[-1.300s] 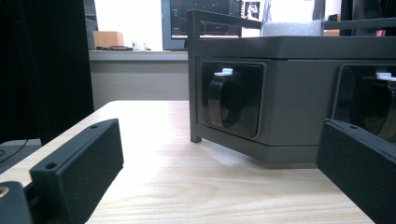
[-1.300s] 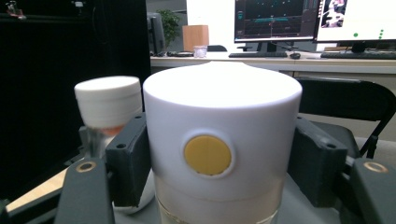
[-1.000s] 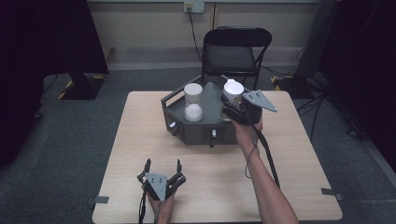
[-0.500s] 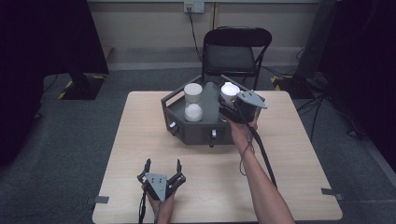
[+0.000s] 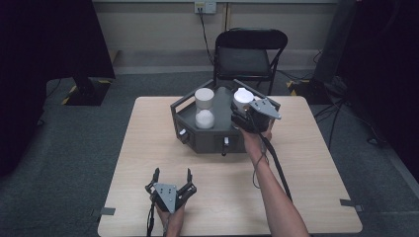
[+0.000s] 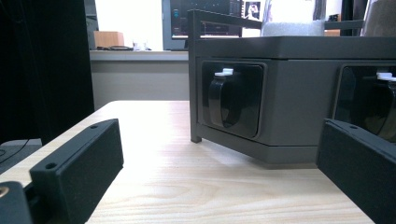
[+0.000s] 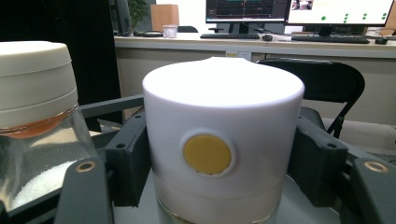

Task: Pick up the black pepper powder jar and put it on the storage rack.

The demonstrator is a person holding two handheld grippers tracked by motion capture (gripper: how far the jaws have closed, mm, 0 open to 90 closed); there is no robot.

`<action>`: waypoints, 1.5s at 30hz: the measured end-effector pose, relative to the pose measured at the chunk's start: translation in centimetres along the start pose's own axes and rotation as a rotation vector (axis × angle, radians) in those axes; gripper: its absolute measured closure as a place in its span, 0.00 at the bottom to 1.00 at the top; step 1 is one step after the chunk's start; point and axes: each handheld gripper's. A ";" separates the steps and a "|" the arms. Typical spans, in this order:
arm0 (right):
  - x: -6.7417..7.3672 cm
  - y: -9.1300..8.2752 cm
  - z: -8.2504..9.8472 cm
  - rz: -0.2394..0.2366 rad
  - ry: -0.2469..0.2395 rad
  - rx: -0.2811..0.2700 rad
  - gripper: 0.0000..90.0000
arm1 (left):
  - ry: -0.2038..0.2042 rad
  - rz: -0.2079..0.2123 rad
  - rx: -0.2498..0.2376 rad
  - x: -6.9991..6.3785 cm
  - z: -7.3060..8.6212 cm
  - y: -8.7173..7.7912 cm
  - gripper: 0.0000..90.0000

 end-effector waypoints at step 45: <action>-1.1 -0.1 1.0 -0.025 0.058 -0.073 0.00 | 0.000 0.000 0.000 0.0 0.0 0.0 0.01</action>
Point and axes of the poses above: each handheld gripper's, and its own axes: y roughly forward along the jaws, z roughly out of its underside, x roughly to its left, and after that the axes turned 9 degrees about x, right-handed
